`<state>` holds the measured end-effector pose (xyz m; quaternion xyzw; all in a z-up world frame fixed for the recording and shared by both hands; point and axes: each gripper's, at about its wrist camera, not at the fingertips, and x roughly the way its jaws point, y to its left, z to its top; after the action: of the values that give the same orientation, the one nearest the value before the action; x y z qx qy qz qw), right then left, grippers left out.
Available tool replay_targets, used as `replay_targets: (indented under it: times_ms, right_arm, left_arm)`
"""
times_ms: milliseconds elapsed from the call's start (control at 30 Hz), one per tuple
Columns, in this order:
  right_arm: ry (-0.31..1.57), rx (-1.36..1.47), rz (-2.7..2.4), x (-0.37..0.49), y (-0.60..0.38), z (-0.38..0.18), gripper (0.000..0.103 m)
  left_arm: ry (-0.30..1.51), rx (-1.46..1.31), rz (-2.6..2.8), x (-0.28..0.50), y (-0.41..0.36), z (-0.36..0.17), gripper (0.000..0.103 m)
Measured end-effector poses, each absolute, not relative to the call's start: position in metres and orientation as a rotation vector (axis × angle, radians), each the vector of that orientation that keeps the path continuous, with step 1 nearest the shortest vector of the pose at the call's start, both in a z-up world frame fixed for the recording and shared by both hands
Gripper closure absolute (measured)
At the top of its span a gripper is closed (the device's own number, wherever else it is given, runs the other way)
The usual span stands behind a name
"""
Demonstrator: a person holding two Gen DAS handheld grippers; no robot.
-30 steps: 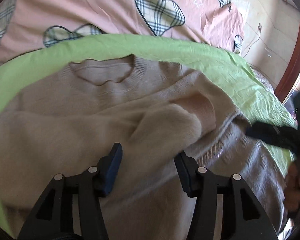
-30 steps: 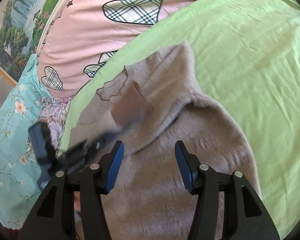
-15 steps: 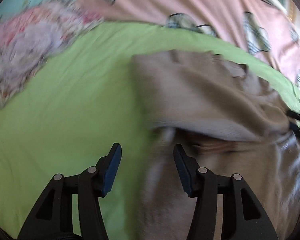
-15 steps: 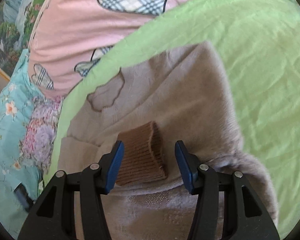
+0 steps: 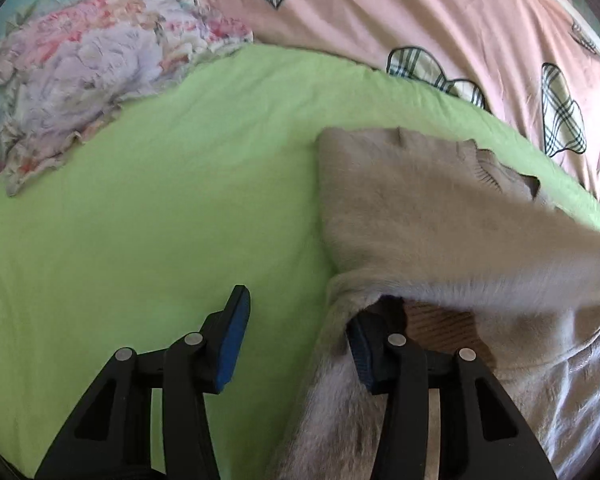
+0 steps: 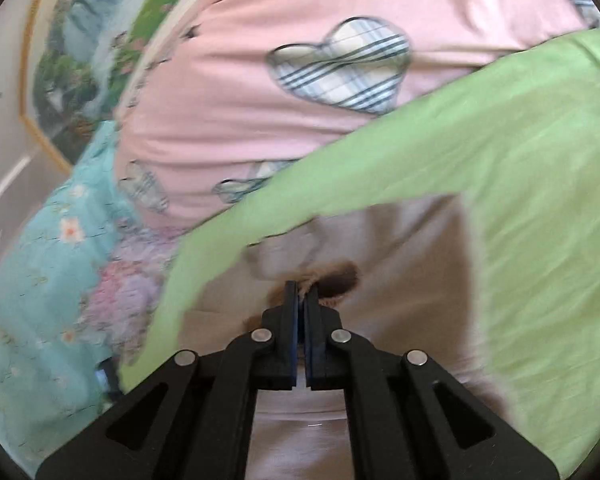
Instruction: Fold small clothes
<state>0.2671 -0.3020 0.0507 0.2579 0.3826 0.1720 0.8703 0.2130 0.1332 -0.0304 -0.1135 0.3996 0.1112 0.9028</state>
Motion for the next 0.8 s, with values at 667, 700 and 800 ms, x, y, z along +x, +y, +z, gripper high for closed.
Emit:
replay_targets:
  times_ms: [667, 700, 800]
  right_arm:
    - [0.989, 0.512, 0.332, 0.269, -0.305, -0.021, 0.099]
    - [0.990, 0.523, 0.332, 0.268, -0.307, -0.022, 0.099]
    - [0.994, 0.528, 0.324, 0.267, -0.305, -0.024, 0.099]
  left_arm:
    - [0.838, -0.451, -0.101, 0.203, 0.164, -0.012, 0.045]
    - [0.851, -0.465, -0.117, 0.211, 0.166, -0.011, 0.041]
    - [0.902, -0.497, -0.130, 0.245, 0.174, -0.017, 0.041]
